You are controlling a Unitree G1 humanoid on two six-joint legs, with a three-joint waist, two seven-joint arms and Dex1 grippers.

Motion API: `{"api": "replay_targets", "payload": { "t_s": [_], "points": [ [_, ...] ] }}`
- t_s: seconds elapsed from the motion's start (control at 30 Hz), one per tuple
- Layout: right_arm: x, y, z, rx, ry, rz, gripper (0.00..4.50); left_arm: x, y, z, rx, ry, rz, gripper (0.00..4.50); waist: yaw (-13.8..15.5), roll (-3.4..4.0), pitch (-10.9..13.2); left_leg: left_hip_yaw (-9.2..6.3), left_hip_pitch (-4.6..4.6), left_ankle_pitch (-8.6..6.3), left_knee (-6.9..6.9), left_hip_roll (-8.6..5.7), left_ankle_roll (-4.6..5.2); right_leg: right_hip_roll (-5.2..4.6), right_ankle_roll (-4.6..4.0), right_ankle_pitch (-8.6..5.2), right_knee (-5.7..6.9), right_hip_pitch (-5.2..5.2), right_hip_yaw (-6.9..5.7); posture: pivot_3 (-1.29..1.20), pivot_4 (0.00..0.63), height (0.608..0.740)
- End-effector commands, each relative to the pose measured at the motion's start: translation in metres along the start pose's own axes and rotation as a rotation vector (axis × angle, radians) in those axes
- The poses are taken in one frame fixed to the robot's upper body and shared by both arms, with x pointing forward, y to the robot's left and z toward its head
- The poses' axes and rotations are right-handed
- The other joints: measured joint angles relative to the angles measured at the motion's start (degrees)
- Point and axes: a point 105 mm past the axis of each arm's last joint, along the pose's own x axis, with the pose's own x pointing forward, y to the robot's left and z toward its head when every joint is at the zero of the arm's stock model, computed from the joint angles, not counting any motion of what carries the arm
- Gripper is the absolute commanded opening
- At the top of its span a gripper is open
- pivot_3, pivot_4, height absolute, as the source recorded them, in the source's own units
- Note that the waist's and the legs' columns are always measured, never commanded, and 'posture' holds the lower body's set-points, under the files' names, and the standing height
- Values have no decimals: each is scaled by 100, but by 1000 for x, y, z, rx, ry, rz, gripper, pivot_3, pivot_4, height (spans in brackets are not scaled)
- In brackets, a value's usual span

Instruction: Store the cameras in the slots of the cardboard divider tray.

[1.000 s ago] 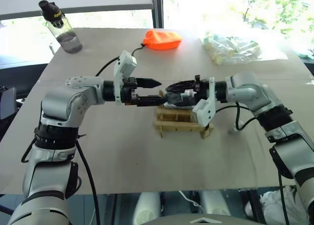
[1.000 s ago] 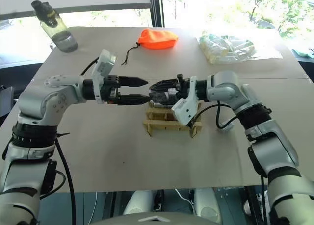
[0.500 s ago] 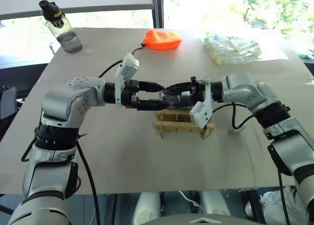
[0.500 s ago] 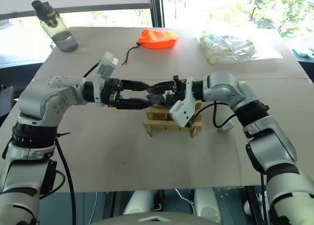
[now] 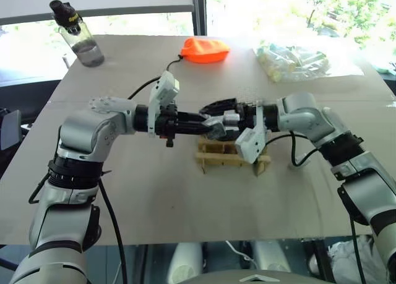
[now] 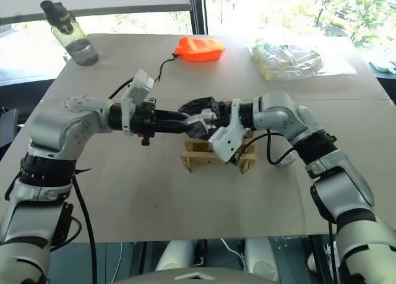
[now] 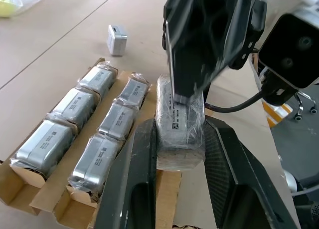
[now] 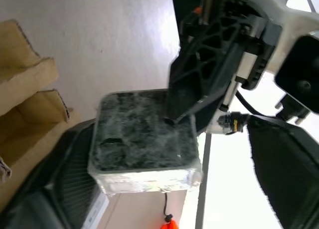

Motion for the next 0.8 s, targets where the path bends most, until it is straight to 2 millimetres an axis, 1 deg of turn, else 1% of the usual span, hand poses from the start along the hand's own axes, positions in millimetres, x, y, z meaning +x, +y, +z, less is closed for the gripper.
{"api": "replay_targets", "payload": {
  "t_s": [0.03,0.1,0.13,0.17,0.23,0.27,0.3,0.37,0.4,0.5,0.57,0.6,0.67,0.73,0.8],
  "points": [
    [-18,-19,5,103,-7,-99,4500,-4,2,13,97,-14,11,745,9,0,0,0,0,0,0,0,0,-1,0,0,-1,1,0,0,150,726],
    [-29,-18,5,221,2,-128,4500,-6,4,14,136,-19,12,745,11,0,0,0,-1,0,1,-1,0,-2,0,0,-1,1,-1,0,150,726],
    [-36,-13,5,296,7,-118,4500,-7,4,15,157,-22,10,745,9,0,0,0,0,0,1,-1,1,-2,0,0,-1,1,0,0,150,726],
    [-44,-7,5,387,14,-113,4500,-8,4,15,167,-24,7,745,14,0,0,-1,0,0,2,-1,1,-2,0,0,-1,2,-1,0,150,726],
    [-61,-1,8,650,-5,-165,4500,-10,-1,17,177,-43,-31,745,59,-1,0,-9,-1,-1,2,-1,1,-3,0,0,-3,6,-2,0,150,726],
    [-74,5,11,806,-26,-190,4500,-11,-2,17,183,-52,-41,745,71,-1,0,-16,-3,-1,2,0,2,-4,0,0,-8,10,-3,0,150,726],
    [-82,8,16,908,-46,-199,4500,-11,-3,17,188,-56,-46,745,91,0,1,-14,-6,-1,2,-1,2,-4,0,0,-9,9,-3,0,150,726],
    [-95,19,26,1035,-61,-168,4500,-10,0,13,207,-38,-27,745,119,-1,1,-13,-5,-2,2,-1,3,-6,0,0,-9,9,-3,0,150,726],
    [-104,29,30,1121,-55,-158,4500,-10,1,9,221,-21,-24,745,130,0,0,-13,-4,-2,3,-2,4,-5,0,0,-9,9,-5,0,150,726],
    [-122,48,41,1282,-46,-154,4500,-9,3,3,251,6,-18,745,141,-2,0,-9,8,-4,1,-3,7,2,0,0,-8,17,-8,0,150,726],
    [-134,58,42,1345,-19,-192,4500,-7,5,-1,271,24,-12,745,145,-3,0,-8,11,-4,2,-5,8,8,0,0,-8,18,-5,0,150,726],
    [-153,71,39,1405,18,-245,4500,-5,6,-4,280,34,-12,745,148,-3,0,-7,12,-4,3,-5,9,10,0,0,-8,19,-3,0,150,726],
    [-181,88,37,1465,72,-324,4500,-2,6,-9,291,43,-14,745,182,-9,-3,-9,11,-4,4,-8,10,11,1,-1,-10,23,-4,0,150,726],
    [-203,98,38,1524,93,-398,4500,0,7,-12,298,49,-13,745,190,-9,-2,-6,10,-5,6,-7,12,8,2,0,-13,24,-3,0,150,726],
    [-224,113,40,1549,141,-440,4500,1,7,-15,300,51,-12,745,182,-10,-3,-2,10,-7,7,-8,15,8,5,2,-15,24,3,0,150,726]
  ]
}}
